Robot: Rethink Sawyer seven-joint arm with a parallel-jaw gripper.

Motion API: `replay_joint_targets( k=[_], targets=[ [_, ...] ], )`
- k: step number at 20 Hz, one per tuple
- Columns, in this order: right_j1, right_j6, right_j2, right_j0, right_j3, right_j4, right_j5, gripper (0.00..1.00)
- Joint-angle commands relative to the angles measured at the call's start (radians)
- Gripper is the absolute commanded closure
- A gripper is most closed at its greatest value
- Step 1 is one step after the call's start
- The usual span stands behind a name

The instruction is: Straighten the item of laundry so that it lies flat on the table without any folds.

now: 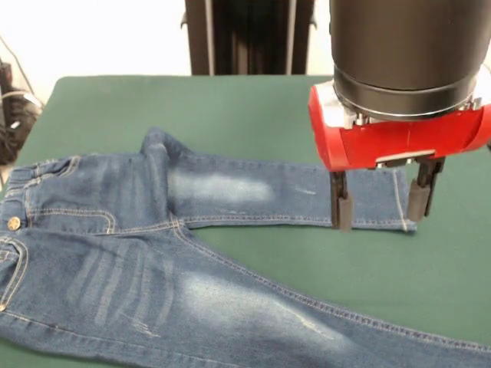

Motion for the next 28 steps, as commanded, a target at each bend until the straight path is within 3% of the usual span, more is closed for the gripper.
replay_joint_targets(
  k=[1, 15, 20, 28],
  targets=[
    [-0.168, 0.47, -0.231, -0.012, 0.091, 0.075, -0.081, 0.0],
    [-0.2, 0.735, -0.423, -0.031, 0.328, 0.256, -0.158, 0.0],
    [-0.202, 0.804, -0.5, -0.021, 0.363, 0.336, -0.201, 0.0],
    [-0.241, 0.891, -0.633, -0.017, 0.453, 0.396, -0.319, 0.0]
  ],
)
